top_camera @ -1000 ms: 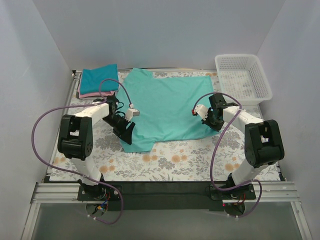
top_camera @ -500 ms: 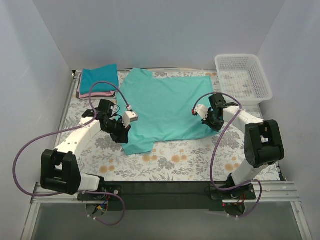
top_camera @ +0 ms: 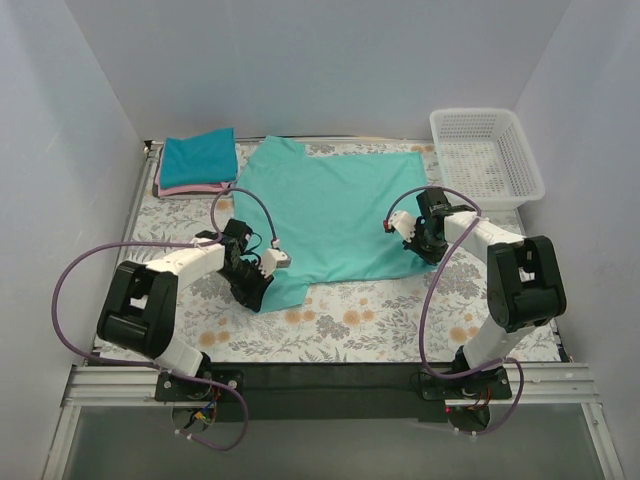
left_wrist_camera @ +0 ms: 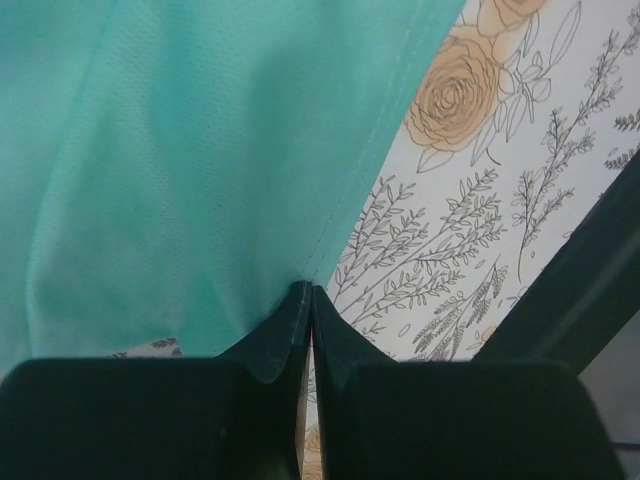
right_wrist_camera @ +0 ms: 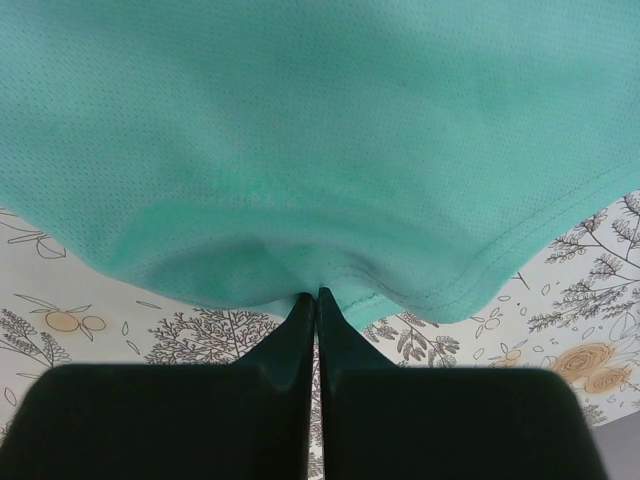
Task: Fold and stack the t-shirts
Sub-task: Flatten the tshirt out
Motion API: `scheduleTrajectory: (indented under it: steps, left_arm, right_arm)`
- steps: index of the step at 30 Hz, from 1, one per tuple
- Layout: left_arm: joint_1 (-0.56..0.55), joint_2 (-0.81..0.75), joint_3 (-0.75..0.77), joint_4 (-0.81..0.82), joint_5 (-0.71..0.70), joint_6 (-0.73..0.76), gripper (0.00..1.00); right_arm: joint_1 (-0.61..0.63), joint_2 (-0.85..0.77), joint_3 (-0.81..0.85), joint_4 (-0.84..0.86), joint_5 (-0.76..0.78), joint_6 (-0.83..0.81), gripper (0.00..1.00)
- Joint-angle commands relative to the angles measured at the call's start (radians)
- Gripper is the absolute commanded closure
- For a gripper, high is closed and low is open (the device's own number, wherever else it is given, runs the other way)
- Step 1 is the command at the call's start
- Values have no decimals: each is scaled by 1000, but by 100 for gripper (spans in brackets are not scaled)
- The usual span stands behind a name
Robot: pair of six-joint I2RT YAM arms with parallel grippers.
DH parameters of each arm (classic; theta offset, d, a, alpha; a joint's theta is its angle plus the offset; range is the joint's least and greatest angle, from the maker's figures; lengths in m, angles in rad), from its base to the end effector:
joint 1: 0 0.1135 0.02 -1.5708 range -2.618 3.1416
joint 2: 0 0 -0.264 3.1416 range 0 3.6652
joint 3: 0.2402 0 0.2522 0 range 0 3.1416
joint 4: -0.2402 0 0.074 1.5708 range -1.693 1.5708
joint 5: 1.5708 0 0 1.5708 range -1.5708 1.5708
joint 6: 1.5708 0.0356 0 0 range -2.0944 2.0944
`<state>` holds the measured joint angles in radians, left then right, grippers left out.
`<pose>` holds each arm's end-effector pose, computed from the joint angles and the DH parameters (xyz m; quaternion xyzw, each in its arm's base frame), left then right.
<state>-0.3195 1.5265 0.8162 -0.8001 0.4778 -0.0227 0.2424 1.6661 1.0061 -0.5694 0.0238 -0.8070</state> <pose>0.2223 -0.0908 0.1576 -0.1507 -0.9594 0.2381 0.0114 0.3032 0.0741 0.1702 -0.4919 0.8539 -0.0586 0.1599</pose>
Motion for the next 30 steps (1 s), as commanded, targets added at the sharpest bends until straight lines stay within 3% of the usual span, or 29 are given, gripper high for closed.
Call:
scheduleTrajectory:
  steps: [1,6,10,14,17,23,27,30]
  left_arm:
    - [-21,0,-52,-112,-2,82,96]
    - [-10,-132,-112,-275,-25,161,98]
    - [6,-134,-98,-318,-19,175,98]
    - [97,-138,85,-352,80,158,90]
    - [163,-108,208,-245,120,-13,85]
    - [174,35,284,19,-11,-280,79]
    - [174,104,256,85,-33,-313,80]
    - [174,106,155,122,-126,-312,82]
  right_arm:
    - [-3,-2,43,-14,-4,17,99]
    - [1,-60,12,-37,-10,3,99]
    - [9,-92,-3,-52,-16,-4,99]
    - [12,-120,-20,-75,-33,-29,99]
    - [12,-144,-60,-78,-28,-64,99]
    - [12,-141,-118,-57,5,-93,99]
    - [12,-115,-138,-44,8,-83,99]
    - [20,-131,-181,-40,19,-87,99]
